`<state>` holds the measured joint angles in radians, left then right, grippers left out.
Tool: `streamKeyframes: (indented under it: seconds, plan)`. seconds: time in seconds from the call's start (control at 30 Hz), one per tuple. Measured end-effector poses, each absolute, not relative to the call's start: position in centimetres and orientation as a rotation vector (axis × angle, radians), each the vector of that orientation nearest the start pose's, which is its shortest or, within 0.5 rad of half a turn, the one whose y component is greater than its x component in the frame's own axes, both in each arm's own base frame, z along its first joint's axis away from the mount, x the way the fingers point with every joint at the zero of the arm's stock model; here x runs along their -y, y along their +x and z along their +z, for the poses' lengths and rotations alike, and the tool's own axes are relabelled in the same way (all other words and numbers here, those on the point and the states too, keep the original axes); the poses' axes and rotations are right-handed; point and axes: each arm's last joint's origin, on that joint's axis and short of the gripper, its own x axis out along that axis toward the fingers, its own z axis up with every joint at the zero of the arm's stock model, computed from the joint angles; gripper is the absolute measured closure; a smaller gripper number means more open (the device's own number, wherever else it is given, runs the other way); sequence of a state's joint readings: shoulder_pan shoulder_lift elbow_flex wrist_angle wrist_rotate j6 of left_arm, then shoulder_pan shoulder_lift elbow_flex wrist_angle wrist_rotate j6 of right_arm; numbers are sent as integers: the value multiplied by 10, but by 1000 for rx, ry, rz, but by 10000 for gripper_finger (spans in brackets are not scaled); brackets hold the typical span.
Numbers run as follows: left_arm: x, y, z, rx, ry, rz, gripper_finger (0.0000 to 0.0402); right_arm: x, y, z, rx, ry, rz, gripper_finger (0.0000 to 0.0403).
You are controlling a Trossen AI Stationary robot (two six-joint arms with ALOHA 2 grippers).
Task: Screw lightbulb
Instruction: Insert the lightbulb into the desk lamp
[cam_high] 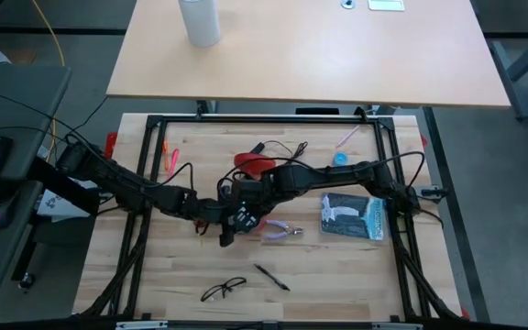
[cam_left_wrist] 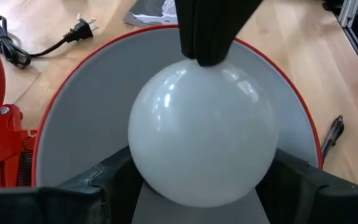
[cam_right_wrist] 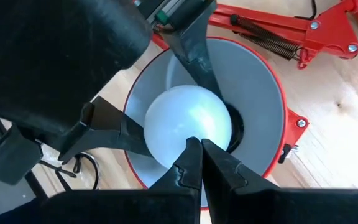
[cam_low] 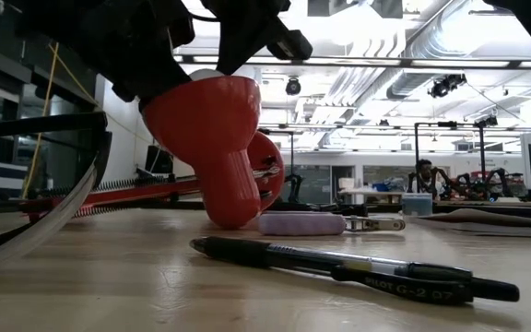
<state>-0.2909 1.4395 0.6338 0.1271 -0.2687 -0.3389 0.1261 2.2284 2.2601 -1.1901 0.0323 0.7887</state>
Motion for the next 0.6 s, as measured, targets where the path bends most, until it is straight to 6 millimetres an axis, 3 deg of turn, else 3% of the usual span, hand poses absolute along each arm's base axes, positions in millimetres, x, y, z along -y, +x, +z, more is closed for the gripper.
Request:
streamKeyframes:
  seconds: [0.6]
  plan:
    - [68, 267, 181, -618, -59, 52, 114, -57, 460, 291, -1120, 605, -376, 403]
